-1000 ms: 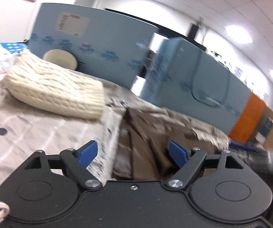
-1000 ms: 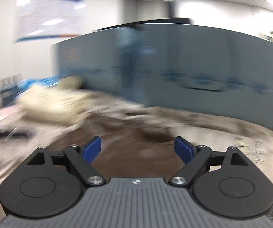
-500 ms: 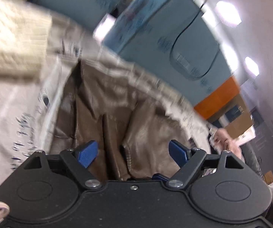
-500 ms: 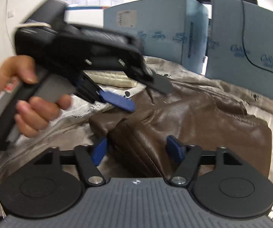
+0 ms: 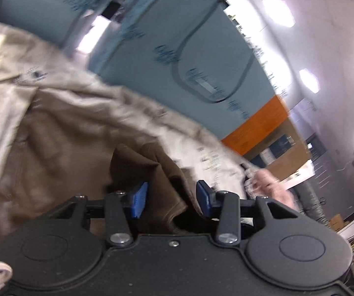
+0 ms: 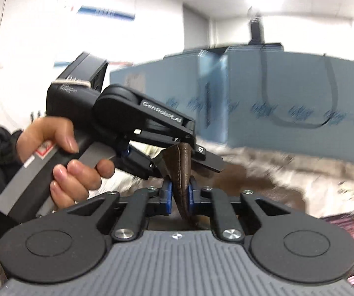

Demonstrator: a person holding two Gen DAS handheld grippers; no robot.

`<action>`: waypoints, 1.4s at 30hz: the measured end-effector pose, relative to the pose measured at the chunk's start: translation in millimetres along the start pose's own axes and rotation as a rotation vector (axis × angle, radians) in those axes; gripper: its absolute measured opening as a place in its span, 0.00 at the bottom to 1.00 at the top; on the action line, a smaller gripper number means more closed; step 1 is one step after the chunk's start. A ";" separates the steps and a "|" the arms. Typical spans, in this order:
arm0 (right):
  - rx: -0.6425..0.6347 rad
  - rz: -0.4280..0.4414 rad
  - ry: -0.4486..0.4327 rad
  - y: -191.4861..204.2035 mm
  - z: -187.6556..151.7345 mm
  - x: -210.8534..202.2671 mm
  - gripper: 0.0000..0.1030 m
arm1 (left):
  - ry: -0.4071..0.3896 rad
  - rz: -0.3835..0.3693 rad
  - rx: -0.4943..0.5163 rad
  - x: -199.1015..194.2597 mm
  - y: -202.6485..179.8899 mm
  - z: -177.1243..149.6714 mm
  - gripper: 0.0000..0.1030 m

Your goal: Fold clothes

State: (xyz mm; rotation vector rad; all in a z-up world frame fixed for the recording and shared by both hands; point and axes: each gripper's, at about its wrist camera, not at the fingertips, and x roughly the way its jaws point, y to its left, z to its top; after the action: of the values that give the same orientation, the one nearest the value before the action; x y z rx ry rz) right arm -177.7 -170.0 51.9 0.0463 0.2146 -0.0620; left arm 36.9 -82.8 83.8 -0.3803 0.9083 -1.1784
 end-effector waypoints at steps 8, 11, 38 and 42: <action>0.062 -0.209 -0.182 -50.8 12.1 -58.2 0.06 | -0.012 -0.215 0.040 53.8 -68.8 10.5 0.53; 0.114 -0.295 -0.193 -76.2 6.6 -73.6 0.05 | 0.034 -0.259 0.031 81.7 -81.8 7.9 0.54; 0.348 -0.415 0.105 -217.4 -5.5 -113.9 0.71 | 0.008 0.208 0.906 57.7 -18.1 15.6 0.81; 0.390 -0.357 0.164 -239.9 5.7 -91.4 0.72 | 0.080 0.207 0.989 78.4 -19.0 20.2 0.81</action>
State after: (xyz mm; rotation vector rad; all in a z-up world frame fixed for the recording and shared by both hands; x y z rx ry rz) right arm -281.6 -404.3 67.6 0.4026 0.3705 -0.4565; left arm 48.0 -164.9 77.0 0.5503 0.3311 -1.3032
